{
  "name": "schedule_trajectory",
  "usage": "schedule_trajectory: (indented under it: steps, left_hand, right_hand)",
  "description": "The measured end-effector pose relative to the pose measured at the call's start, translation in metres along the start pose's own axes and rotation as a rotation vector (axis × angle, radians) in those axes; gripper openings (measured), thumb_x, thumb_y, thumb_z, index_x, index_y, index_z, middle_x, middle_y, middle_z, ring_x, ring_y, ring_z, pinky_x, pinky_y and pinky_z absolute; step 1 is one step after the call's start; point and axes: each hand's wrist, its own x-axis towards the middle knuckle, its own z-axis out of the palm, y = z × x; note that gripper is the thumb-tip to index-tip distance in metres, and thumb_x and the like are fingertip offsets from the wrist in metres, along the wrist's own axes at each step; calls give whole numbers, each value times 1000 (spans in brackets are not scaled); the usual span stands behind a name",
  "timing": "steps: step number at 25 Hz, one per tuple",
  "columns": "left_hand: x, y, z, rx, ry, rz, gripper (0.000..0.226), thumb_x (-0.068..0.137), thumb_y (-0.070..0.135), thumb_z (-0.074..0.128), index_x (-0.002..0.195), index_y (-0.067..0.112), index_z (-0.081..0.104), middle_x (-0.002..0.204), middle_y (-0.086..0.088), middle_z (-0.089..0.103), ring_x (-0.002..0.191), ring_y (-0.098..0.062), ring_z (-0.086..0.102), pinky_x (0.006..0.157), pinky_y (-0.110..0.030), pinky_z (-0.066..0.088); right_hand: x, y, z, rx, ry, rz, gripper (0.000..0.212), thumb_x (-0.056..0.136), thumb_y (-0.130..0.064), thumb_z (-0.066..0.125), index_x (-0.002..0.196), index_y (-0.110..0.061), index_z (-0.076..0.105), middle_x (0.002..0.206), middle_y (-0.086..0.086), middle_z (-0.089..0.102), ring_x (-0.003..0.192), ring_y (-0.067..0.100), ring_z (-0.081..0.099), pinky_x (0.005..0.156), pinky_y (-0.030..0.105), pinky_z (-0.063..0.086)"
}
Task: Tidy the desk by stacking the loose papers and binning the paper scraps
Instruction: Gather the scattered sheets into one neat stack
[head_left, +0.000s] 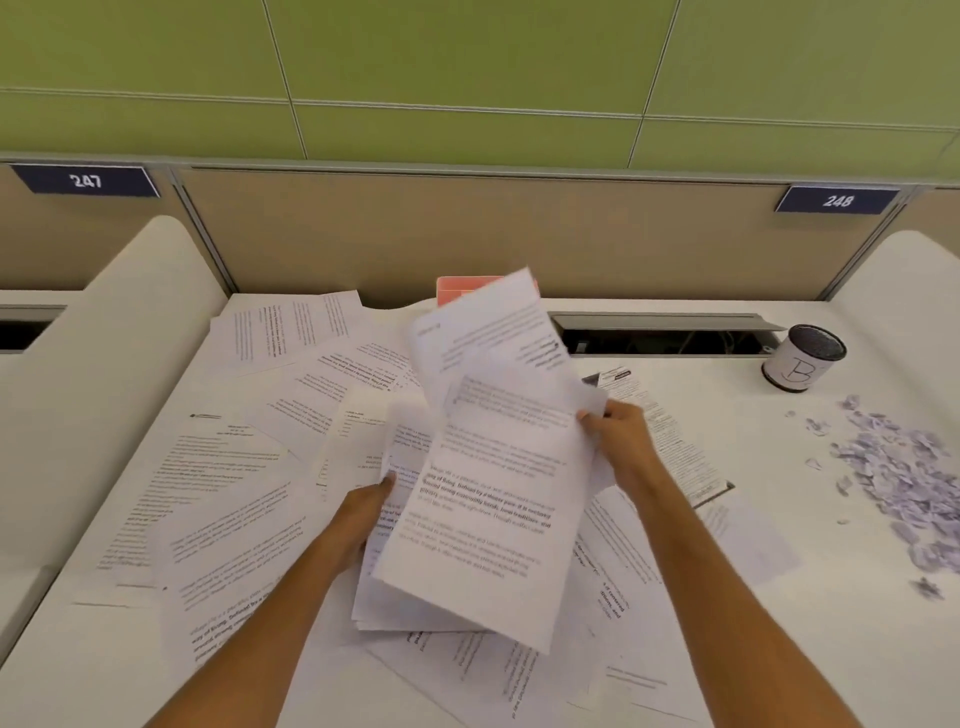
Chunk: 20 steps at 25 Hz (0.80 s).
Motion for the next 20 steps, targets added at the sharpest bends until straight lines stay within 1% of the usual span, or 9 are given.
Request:
schedule_trajectory:
  steps: [2,4,6,8,9,13,15,17,20]
  left_hand:
    - [5,3,-4,-69,-71,-56,49,94,64,34,109,31,66,103,-3,74,98,-26,70,81,-38,56]
    - [7,5,-7,-56,-111,-69,55,84,73,46,112,30,67,110,-3,73,105,-26,68,91,-43,54]
    - [4,5,-6,23,-93,-39,47,76,53,73,111,21,68,114,-7,72,102,-25,68,92,-43,53]
    - [5,0,-1,30,-46,11,30,81,17,77,109,17,68,117,-12,70,98,-24,69,88,-41,55]
    - [5,-3,1,20,-13,23,31,83,8,74,113,15,67,117,-12,70,98,-24,69,88,-40,56]
    - [5,-10,8,-50,109,40,28,91,9,65,119,13,65,107,-6,72,93,-23,68,78,-35,57]
    - [5,-11,10,-97,137,41,25,94,15,61,119,14,64,106,-5,71,93,-23,68,71,-31,57]
    - [6,-12,11,-126,140,22,29,93,20,63,121,11,63,109,-8,71,94,-26,69,76,-35,57]
    - [4,-9,10,-182,64,-15,34,87,10,70,120,4,63,107,-13,72,95,-31,69,81,-42,57]
  right_hand:
    - [6,30,25,-63,1,71,9,87,-9,62,91,-7,70,88,7,72,79,22,68,71,32,55]
    - [9,51,45,-114,-8,114,11,85,-14,63,90,-7,70,91,9,73,85,28,69,81,44,57]
    - [12,64,57,-95,-19,147,14,86,-18,64,89,-5,70,90,9,73,87,29,69,84,49,57]
    - [10,69,65,-7,-15,180,21,90,-24,64,89,-4,67,89,6,71,85,25,67,85,42,56]
    - [7,71,68,26,-14,193,23,93,-26,61,89,-3,65,87,4,69,83,22,65,83,37,54]
    - [-8,85,70,-48,-25,211,27,100,-17,43,83,-13,64,84,2,67,78,22,63,75,35,54]
    - [-18,94,72,-156,-81,206,31,92,-4,40,68,-14,57,71,2,63,67,21,58,65,31,48]
    - [-28,103,77,-225,-163,194,27,81,1,38,62,-11,52,65,4,61,63,19,53,61,30,40]
    - [-44,111,83,-265,-320,152,21,79,-5,44,77,-2,65,83,8,73,75,22,65,69,33,51]
